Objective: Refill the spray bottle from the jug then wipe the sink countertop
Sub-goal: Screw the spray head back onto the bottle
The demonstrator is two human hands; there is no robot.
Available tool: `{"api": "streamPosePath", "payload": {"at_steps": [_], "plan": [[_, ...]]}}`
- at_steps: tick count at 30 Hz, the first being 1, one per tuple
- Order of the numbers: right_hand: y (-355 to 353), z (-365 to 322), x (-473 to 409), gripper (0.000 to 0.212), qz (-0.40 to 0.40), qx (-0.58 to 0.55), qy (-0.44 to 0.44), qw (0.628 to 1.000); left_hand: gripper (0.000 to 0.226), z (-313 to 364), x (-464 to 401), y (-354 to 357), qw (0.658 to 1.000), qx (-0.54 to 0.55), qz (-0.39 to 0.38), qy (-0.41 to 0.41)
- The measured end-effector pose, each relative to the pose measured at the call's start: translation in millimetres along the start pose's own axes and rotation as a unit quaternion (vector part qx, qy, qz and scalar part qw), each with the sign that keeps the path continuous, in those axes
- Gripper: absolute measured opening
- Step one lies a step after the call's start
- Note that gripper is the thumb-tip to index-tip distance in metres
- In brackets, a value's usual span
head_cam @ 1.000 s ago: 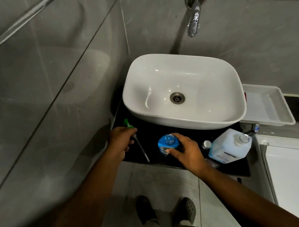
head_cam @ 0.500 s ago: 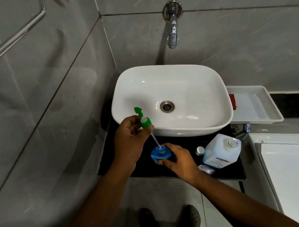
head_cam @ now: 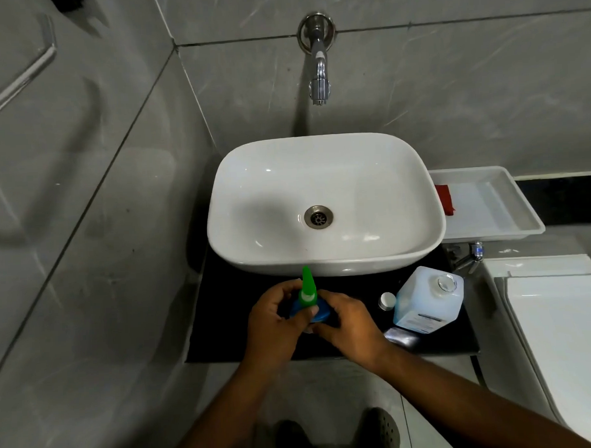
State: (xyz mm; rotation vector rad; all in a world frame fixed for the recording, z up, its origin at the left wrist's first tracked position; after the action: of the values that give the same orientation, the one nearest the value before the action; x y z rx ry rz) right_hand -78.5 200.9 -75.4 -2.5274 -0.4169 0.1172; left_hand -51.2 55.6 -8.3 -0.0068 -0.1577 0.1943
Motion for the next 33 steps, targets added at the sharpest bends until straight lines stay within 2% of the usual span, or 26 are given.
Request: {"api": "streamPosePath", "payload": {"at_steps": [11, 15, 17, 22, 24, 30, 33], "plan": [[-1.7, -2.0, 0.5, 0.051, -0.001, 0.009, 0.005, 1.0, 0.036, -13.9, 0.9, -1.9, 1.0, 0.009, -0.009, -0.022], [-2.4, -3.2, 0.7, 0.054, -0.008, 0.004, 0.008, 1.0, 0.049, -22.1, -0.2, -0.6, 0.999, -0.015, -0.034, -0.039], [-3.4, -3.7, 1.1, 0.053, -0.01, 0.005, 0.008, 1.0, 0.058, -23.6, -0.3, 0.2, 0.997, -0.062, -0.037, -0.016], [-5.8, -6.2, 1.3, 0.049, -0.011, 0.006, 0.012, 1.0, 0.054, -21.7, 2.7, 0.9, 0.991, -0.097, 0.084, 0.035], [-5.3, -7.4, 0.5, 0.049, -0.018, 0.008, 0.015, 1.0, 0.053, -23.4, 0.4, 0.6, 0.988, -0.11, 0.1, 0.043], [-3.0, -5.4, 1.0, 0.053, -0.013, 0.01, 0.023, 1.0, 0.023, -21.9, -3.6, -0.6, 0.986, -0.138, 0.043, 0.086], [-2.6, -5.5, 0.3, 0.053, -0.013, 0.014, 0.022, 1.0, 0.031, -23.3, -3.1, -3.0, 0.984, -0.154, 0.004, 0.092]]}}
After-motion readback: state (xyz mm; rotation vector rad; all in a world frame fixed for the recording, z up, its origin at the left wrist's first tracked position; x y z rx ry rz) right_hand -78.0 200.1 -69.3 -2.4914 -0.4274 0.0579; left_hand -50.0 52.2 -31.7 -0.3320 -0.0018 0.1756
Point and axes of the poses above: each hand's wrist, its own x-axis away from the middle knuckle, its own y-axis out of the palm, z = x × y, the point moved 2 cm from there along -x, towards the middle knuckle, and after that the axes turned 7 degrees about x, right-handed, at the moved point
